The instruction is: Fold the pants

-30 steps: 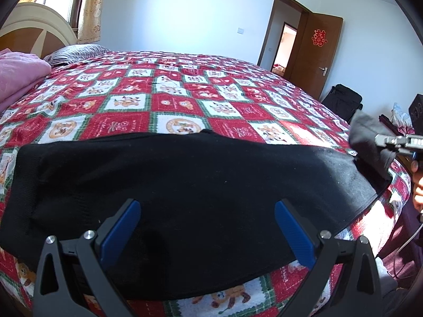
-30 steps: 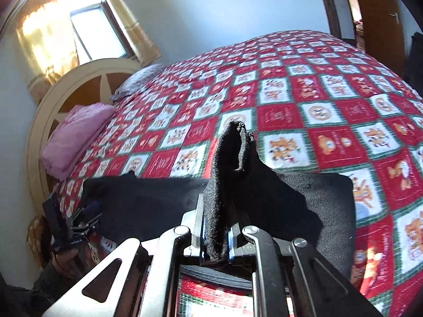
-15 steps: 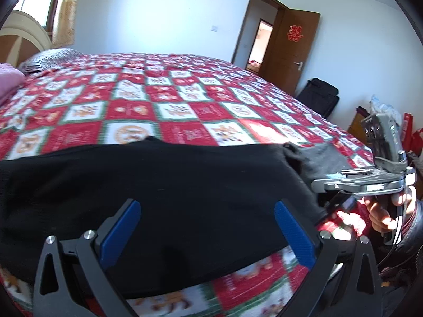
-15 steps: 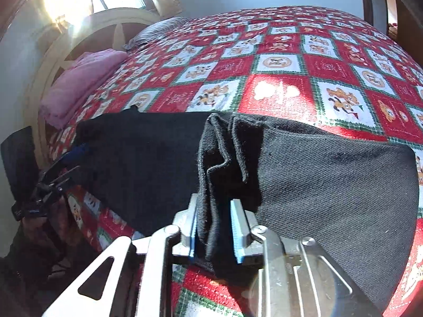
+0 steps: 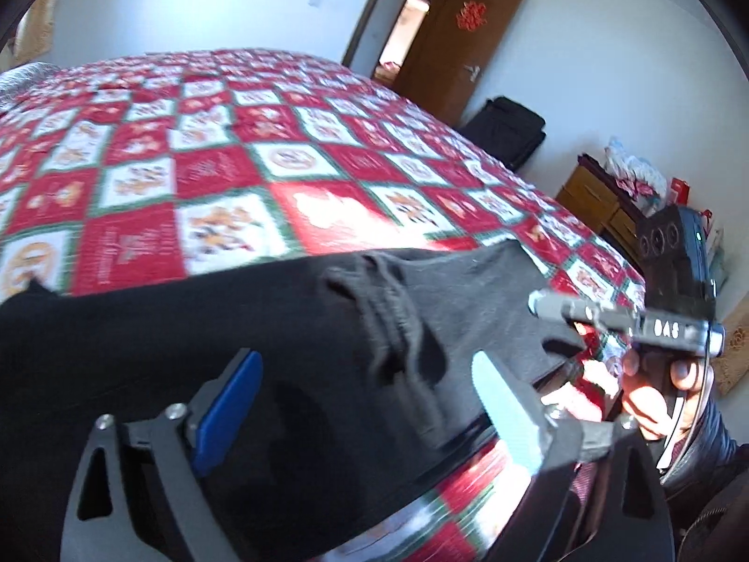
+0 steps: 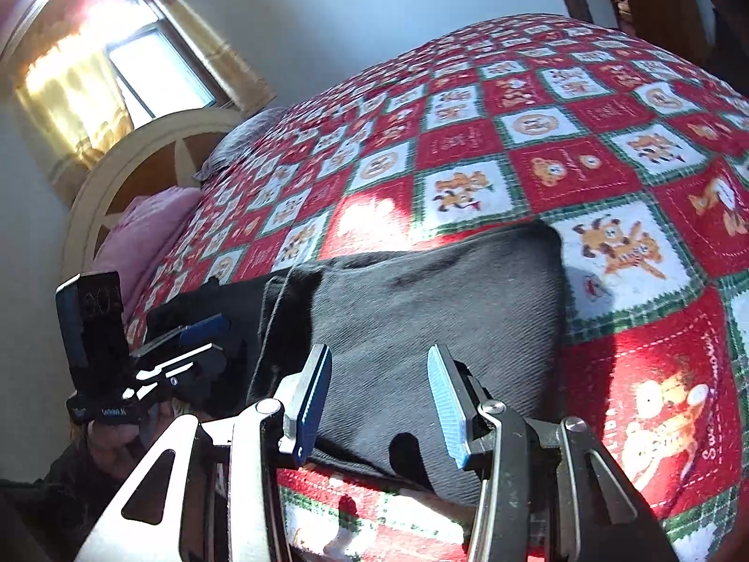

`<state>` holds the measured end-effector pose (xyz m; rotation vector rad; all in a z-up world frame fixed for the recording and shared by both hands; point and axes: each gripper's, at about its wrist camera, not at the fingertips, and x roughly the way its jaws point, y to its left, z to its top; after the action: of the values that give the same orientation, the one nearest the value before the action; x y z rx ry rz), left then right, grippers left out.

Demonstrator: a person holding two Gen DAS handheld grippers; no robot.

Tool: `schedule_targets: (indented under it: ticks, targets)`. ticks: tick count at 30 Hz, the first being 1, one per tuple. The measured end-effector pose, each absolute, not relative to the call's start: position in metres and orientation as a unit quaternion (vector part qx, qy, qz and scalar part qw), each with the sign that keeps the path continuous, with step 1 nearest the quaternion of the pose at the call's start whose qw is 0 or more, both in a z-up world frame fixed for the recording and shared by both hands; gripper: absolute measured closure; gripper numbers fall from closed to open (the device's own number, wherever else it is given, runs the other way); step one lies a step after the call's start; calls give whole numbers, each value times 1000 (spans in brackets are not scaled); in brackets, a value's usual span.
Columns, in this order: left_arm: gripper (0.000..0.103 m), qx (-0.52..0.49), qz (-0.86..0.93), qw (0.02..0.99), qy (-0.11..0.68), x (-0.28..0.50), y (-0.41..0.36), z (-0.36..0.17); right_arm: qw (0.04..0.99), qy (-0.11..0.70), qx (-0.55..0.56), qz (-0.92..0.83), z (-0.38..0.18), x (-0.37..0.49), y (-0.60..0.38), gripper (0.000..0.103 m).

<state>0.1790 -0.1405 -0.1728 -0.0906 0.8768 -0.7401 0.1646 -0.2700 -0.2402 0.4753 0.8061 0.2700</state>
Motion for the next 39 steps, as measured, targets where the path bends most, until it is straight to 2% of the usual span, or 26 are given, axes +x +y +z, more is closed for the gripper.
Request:
schedule_targets:
  ticks: [1,3,5,7,8,9,16,22,30,34,37,38,39]
  targets:
    - [19,-39,-348,838,417,180,-146,-173,885,381,238,124,-239,166,-276,58]
    - [36,-33,-352,833,426,183,-159,-175,889,369,249,111,-238,167,-284,58]
    - [44,-35,-355,827,435,185,-166,-178,889,363,259,103,-239,169,-288,58]
    - [59,-37,-356,821,444,186,-172,-181,890,357,267,97,-239,169,-293,58]
    - [75,-35,-353,821,447,187,-174,-182,891,353,269,93,-238,167,-296,58]
    - [86,-37,-351,821,450,189,-174,-183,893,347,271,89,-237,165,-299,58]
    - [89,-76,-359,822,436,189,-150,-168,896,323,297,59,-238,158,-316,58]
    - [89,-69,-338,846,408,185,-126,-149,901,320,288,55,-238,156,-311,58]
    - [89,-67,-298,851,427,185,-101,-172,911,322,226,124,-231,151,-271,58]
    - [89,-76,-290,852,429,183,-95,-179,908,338,181,166,-232,148,-245,58]
    - [88,-63,-288,856,424,183,-98,-180,890,406,137,158,-254,159,-227,58]
    - [82,-60,-288,857,423,184,-100,-182,886,420,128,148,-264,162,-224,58]
    - [82,-58,-283,858,424,185,-101,-185,891,412,124,147,-265,161,-224,57]
